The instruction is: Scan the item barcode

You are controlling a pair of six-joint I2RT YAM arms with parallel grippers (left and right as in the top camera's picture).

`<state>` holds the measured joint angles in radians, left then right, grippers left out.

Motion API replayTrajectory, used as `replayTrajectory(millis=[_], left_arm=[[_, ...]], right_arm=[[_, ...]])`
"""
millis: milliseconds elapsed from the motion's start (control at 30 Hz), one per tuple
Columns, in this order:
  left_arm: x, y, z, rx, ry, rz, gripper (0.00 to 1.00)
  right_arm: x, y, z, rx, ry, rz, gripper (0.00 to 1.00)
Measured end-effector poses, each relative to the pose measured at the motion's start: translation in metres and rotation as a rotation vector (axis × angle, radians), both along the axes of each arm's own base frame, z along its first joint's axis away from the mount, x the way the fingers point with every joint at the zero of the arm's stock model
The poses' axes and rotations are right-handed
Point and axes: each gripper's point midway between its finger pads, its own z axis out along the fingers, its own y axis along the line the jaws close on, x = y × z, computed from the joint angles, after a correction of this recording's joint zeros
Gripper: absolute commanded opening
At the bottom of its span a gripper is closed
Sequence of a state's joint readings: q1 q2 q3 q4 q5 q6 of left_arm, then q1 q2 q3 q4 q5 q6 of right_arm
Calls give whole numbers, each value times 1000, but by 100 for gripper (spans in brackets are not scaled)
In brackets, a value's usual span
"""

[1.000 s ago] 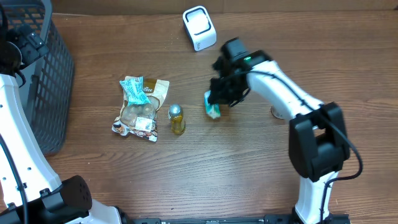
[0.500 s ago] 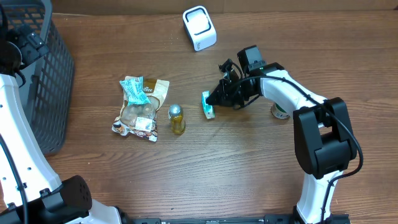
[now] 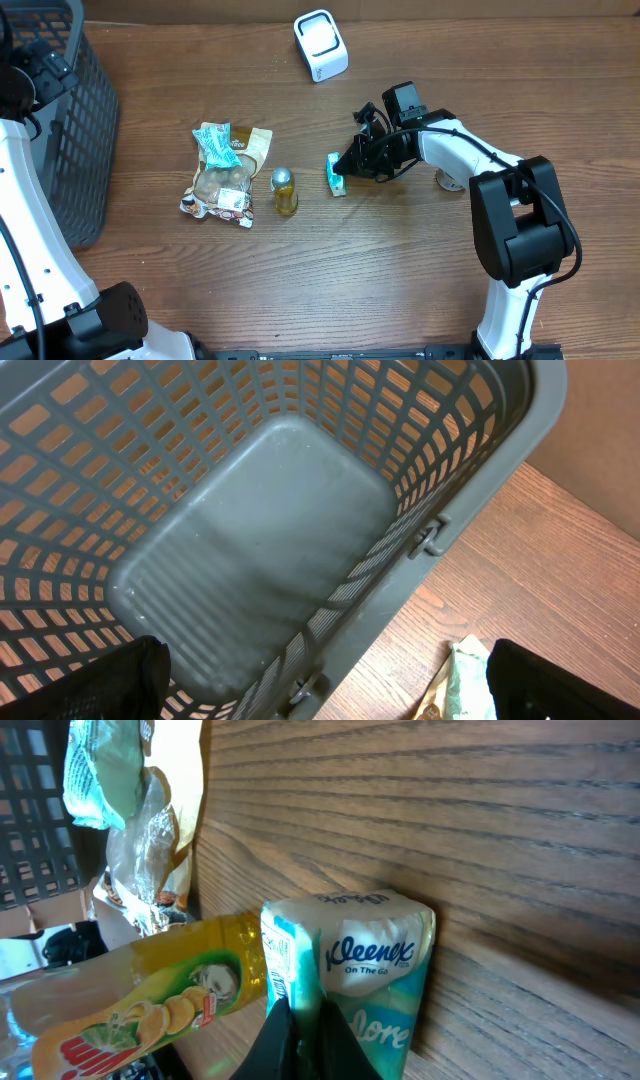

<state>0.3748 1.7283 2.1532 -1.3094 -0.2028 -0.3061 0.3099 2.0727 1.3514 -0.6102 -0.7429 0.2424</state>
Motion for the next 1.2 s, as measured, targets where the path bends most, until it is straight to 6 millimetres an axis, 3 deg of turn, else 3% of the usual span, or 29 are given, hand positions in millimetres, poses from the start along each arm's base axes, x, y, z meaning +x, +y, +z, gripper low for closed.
replayTrajectory(millis=[200,500,633,767,933,1000,1033,1200], left_arm=[[0,0,0,0,0,0,99],[0,0,0,0,0,0,100],[0,0,0,0,0,0,100],[0,0,0,0,0,0,100],[0,0,0,0,0,0,100],[0,0,0,0,0,0,99],[0,0,0,0,0,0,100],[0,0,0,0,0,0,99]], right_arm=[[1,-5,-5,-40,0,-12,15],[0,-9,-9,-69,4,-19,59],[-6,-14,-10,-105,42,-22,63],[3,-20,2,-167,39,-36,64],[24,-22,39,-229,-30,-52,65],[27,-18,52,-252,-64,-46,72],[26,-15,54,-270,-79,-39,76],[10,-2,45,-404,-109,1,79]])
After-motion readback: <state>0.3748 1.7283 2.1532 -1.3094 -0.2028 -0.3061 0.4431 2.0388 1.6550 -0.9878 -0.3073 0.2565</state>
